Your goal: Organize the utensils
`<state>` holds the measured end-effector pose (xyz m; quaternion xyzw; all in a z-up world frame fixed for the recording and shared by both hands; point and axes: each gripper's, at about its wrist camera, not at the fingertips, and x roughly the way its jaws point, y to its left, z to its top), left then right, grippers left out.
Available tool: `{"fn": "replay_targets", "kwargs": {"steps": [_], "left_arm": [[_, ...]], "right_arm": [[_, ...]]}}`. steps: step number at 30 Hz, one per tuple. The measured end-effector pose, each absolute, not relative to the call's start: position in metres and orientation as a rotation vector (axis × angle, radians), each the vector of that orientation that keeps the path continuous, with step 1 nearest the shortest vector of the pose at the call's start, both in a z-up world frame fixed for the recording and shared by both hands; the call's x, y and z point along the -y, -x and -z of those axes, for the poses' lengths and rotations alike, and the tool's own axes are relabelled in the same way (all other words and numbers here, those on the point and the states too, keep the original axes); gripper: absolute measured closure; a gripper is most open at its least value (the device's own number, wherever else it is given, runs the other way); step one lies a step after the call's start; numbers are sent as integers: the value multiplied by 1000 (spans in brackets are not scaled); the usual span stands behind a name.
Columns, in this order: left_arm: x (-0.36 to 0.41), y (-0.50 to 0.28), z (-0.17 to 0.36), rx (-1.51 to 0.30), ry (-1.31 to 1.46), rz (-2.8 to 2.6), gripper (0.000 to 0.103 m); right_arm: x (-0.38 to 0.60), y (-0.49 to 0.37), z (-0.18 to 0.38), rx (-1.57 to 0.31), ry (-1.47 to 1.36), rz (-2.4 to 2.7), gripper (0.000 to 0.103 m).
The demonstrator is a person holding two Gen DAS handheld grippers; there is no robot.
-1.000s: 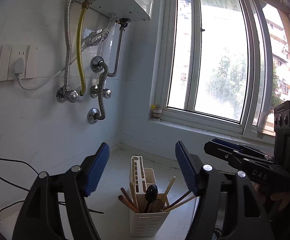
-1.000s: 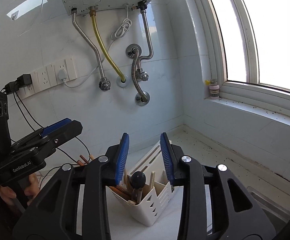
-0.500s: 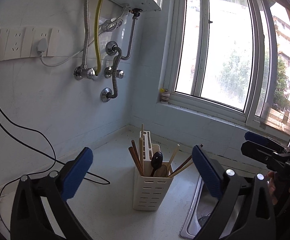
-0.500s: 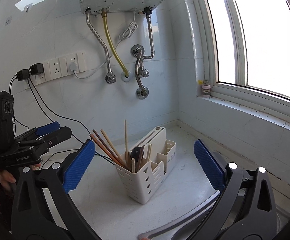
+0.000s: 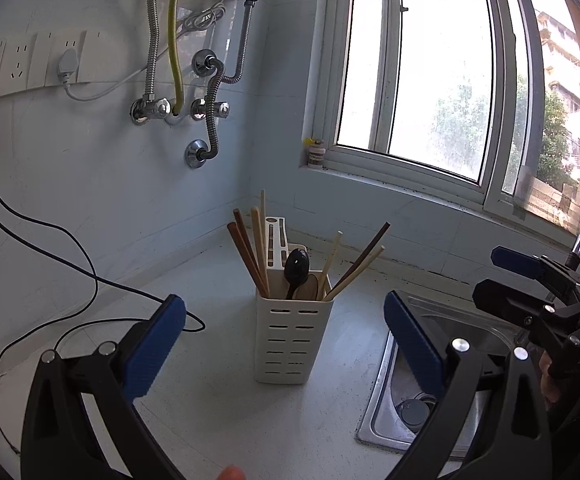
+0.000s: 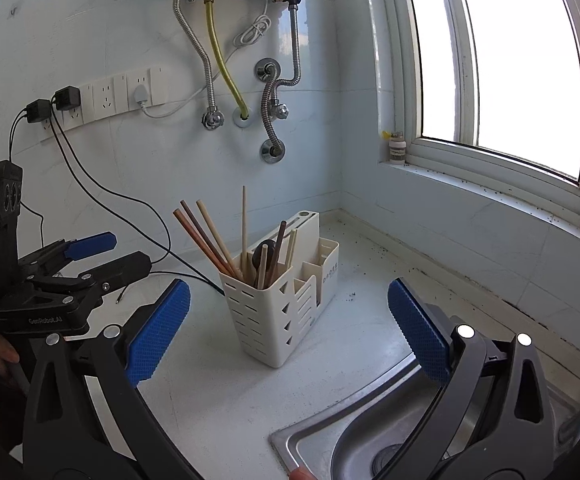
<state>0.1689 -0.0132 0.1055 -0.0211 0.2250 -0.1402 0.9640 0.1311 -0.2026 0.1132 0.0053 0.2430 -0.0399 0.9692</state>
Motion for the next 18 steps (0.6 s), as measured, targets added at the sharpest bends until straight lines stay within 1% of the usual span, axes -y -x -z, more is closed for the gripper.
{"fn": "replay_targets", "kwargs": {"steps": [18], "left_arm": [[21, -175, -81, -508, 5, 274, 5]], "right_arm": [[215, -128, -87, -531, -73, 80, 8]]}}
